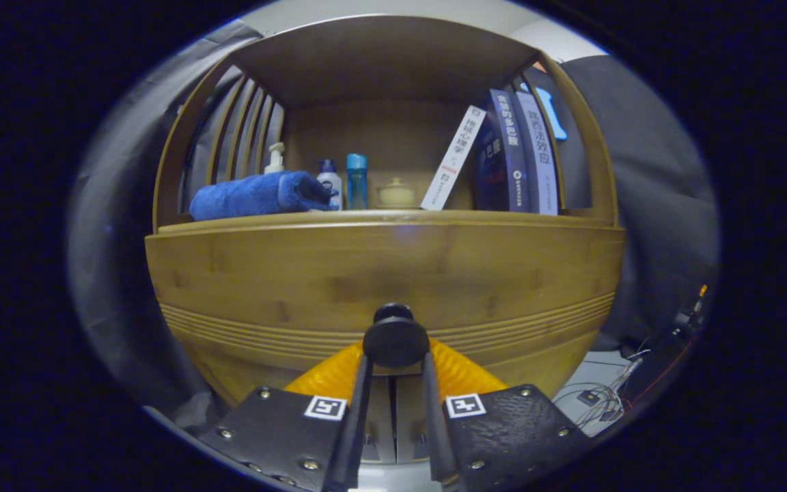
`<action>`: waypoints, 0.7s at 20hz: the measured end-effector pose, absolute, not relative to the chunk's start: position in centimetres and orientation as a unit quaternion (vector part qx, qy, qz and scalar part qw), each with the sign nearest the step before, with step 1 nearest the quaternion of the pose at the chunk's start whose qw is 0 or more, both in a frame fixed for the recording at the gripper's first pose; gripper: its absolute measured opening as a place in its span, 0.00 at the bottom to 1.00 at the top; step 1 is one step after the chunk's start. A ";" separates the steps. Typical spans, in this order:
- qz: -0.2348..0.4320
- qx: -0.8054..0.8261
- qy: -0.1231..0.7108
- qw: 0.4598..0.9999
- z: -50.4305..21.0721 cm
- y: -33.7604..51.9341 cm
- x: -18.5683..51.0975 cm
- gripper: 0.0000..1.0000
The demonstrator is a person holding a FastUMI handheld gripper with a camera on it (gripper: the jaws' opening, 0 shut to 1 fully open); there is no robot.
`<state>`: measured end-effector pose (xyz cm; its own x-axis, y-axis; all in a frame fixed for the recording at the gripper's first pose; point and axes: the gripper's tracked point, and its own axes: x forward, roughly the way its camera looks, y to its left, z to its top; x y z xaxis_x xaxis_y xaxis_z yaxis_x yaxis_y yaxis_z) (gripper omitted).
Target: Pull open the drawer, take out the items inside it, and place them on the countertop above the cabinet.
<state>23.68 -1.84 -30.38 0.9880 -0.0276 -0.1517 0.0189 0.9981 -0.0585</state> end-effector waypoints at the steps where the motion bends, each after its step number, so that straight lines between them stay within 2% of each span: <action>1: -0.012 -0.028 0.074 0.997 -30.3 -1.8 23.7 0.39; 3: -0.004 -0.020 0.066 0.998 -30.1 -1.6 23.6 0.39; 8: 0.008 0.017 0.031 0.999 -27.8 -1.6 23.5 0.46; 14: -0.019 0.025 0.047 0.998 -28.7 -1.6 22.8 0.37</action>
<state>22.80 -1.57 -28.73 0.9948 -0.0361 -0.0949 0.0408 0.9980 0.0484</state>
